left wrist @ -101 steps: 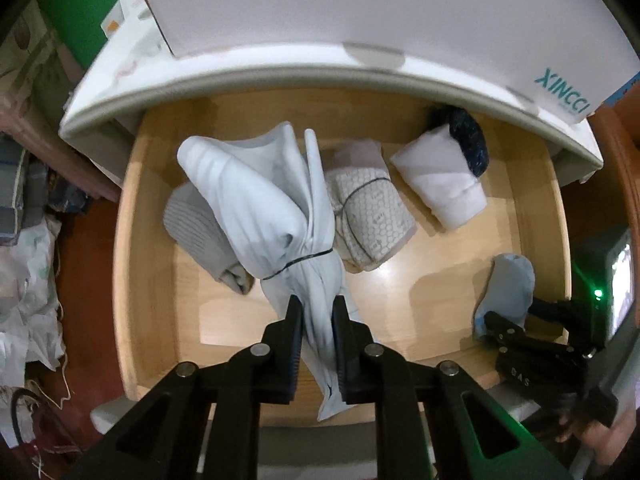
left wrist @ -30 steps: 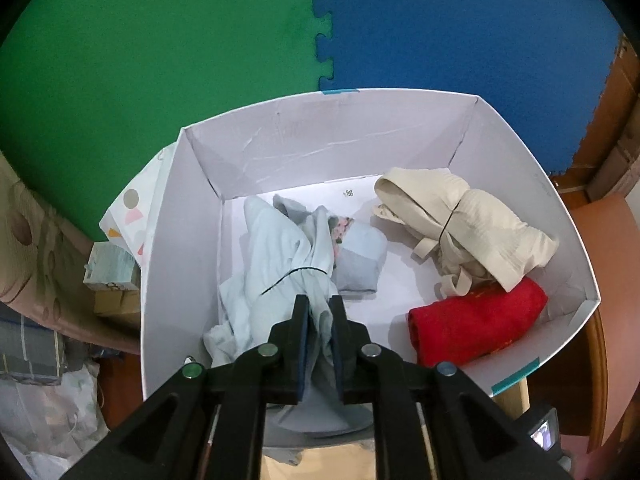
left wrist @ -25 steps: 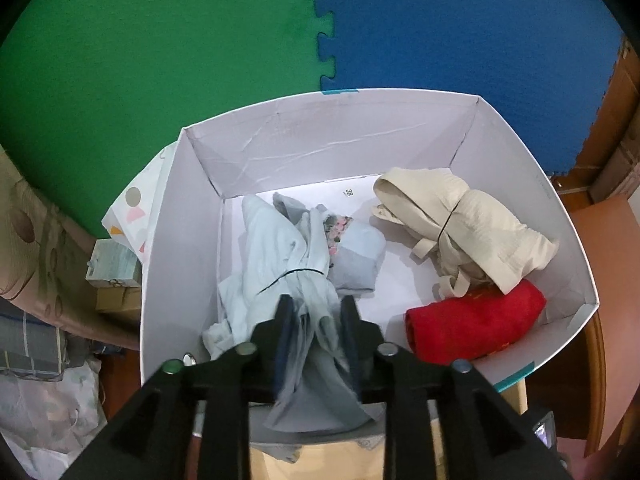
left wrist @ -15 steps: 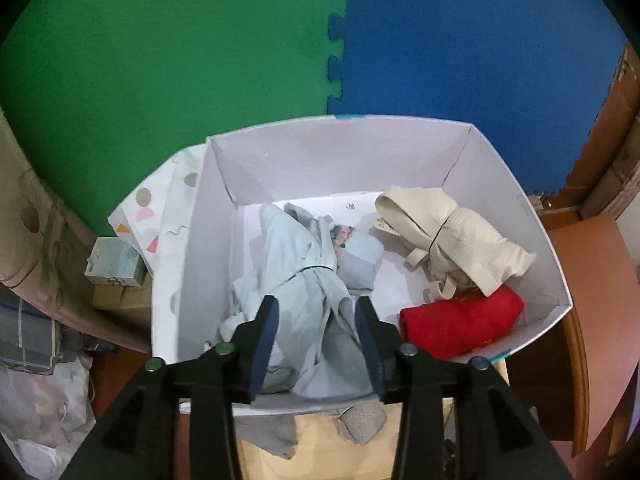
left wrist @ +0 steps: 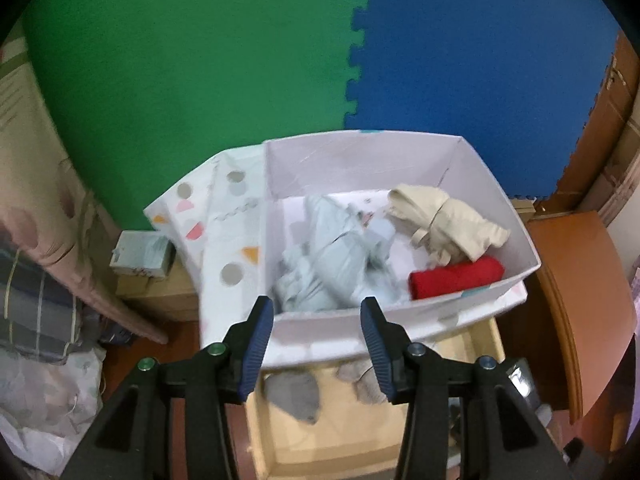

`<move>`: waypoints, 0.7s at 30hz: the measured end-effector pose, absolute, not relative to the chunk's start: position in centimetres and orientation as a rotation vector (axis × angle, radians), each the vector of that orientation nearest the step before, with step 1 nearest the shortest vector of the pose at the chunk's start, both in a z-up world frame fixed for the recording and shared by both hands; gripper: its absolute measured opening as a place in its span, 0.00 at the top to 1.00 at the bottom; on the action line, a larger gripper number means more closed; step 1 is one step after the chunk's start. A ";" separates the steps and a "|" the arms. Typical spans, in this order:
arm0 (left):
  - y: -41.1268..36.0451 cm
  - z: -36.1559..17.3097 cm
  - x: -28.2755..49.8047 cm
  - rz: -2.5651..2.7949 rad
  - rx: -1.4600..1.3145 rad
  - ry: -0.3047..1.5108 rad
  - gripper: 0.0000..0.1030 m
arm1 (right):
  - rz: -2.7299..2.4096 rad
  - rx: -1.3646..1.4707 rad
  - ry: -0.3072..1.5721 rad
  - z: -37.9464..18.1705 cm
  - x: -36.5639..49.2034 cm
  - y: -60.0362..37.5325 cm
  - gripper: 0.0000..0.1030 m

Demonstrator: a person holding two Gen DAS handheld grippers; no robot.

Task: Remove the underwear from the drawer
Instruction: 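Move the left tool back over the open drawer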

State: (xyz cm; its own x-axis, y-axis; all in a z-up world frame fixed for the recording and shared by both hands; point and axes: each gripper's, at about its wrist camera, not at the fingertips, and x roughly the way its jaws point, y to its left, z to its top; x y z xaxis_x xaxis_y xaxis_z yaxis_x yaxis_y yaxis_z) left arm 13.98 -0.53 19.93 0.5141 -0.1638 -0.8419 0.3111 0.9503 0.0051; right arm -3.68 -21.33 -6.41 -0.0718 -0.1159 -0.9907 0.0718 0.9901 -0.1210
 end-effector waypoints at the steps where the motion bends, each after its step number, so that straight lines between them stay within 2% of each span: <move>1: 0.3 19.8 13.4 -0.278 0.154 0.992 0.55 | -0.155 -0.034 1.636 -6.4 -3.7 -21.3 0.55; 10: 5.6 14.4 9.0 -0.164 0.142 1.043 0.55 | -0.157 -0.035 1.637 -6.3 -3.8 -21.3 0.56; 21: 6.2 4.7 5.5 -0.103 0.130 1.104 0.55 | -0.157 -0.033 1.625 -6.2 -4.0 -21.5 0.57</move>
